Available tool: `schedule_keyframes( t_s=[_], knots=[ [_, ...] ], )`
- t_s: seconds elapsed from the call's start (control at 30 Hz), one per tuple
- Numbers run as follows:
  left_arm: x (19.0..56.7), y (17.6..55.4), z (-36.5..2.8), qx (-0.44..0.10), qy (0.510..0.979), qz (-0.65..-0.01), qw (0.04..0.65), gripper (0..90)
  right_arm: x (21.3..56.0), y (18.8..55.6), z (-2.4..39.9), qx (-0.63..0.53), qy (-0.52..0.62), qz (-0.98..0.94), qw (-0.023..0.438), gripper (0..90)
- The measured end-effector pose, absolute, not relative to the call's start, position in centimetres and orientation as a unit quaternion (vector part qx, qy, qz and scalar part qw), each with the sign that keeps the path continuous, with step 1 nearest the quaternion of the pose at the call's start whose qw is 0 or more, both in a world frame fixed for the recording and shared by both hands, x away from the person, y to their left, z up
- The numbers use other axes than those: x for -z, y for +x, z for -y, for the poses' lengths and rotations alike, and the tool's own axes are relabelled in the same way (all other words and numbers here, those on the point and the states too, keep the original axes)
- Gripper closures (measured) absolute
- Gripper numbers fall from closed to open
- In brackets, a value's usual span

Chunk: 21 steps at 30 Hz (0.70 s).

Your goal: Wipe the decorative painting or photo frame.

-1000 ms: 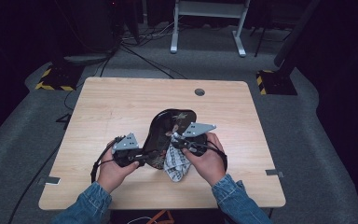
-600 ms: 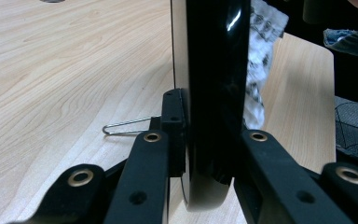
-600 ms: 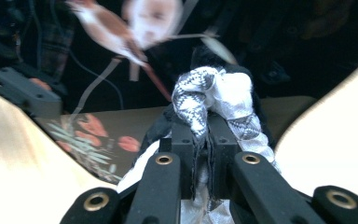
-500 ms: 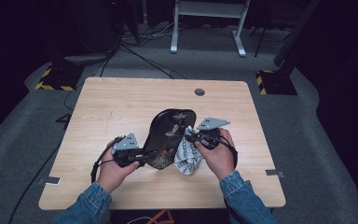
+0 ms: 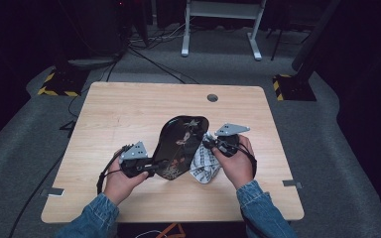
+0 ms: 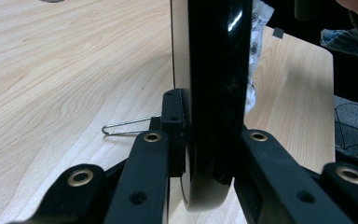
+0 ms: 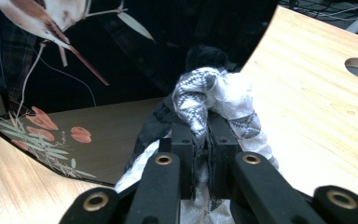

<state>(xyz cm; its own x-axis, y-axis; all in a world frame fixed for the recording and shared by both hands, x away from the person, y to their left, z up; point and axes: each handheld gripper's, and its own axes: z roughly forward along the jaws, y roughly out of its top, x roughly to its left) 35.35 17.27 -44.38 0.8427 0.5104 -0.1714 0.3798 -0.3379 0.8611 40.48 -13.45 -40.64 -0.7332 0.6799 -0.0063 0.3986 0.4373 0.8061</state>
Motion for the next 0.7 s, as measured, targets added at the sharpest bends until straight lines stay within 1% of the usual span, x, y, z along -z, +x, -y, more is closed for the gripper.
schedule_keyframes(
  t_s=[0.7],
  knots=[
    [44.3, 35.3, -17.2, -0.065, 0.816, -0.275, 0.504, 79.2, 40.7, 37.5, 8.3, -0.432, 0.246, -0.857, 0.134, 84.2]
  ],
)
